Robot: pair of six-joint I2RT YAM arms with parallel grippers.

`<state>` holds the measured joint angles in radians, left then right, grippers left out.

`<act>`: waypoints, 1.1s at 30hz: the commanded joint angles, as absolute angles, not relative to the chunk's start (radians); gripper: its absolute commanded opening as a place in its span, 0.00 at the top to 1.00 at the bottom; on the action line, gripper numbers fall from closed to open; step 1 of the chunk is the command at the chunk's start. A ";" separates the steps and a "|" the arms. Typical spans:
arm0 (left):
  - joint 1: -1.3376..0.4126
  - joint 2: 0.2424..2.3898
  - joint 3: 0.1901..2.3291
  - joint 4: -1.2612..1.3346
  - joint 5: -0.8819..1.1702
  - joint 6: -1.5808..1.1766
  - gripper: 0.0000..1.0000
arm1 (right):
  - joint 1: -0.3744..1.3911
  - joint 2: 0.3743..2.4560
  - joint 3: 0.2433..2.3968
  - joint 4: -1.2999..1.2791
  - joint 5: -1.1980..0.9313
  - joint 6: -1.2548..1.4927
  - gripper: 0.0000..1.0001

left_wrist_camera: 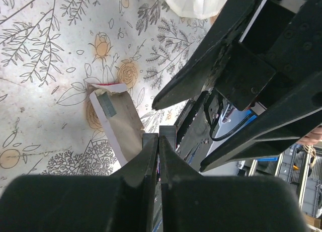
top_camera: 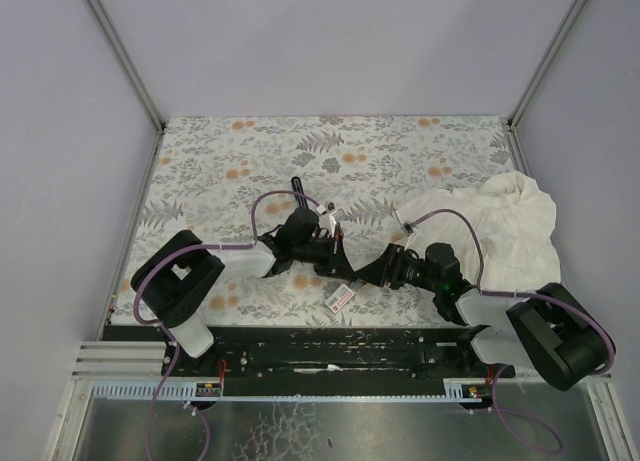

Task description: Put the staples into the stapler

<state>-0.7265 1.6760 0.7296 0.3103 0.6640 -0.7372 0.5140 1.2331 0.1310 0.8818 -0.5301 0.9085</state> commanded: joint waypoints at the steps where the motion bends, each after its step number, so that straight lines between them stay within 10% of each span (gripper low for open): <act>1: -0.729 1.658 0.719 0.410 0.706 -0.759 1.00 | 0.510 1.292 0.123 1.092 -0.600 0.945 0.38; 15: -0.728 1.659 0.710 0.432 0.719 -0.776 1.00 | 0.510 1.500 0.085 1.468 -0.643 1.078 0.60; 33: -0.728 1.657 0.708 0.416 0.704 -0.763 0.98 | 0.509 1.401 0.070 1.337 -0.581 1.029 0.84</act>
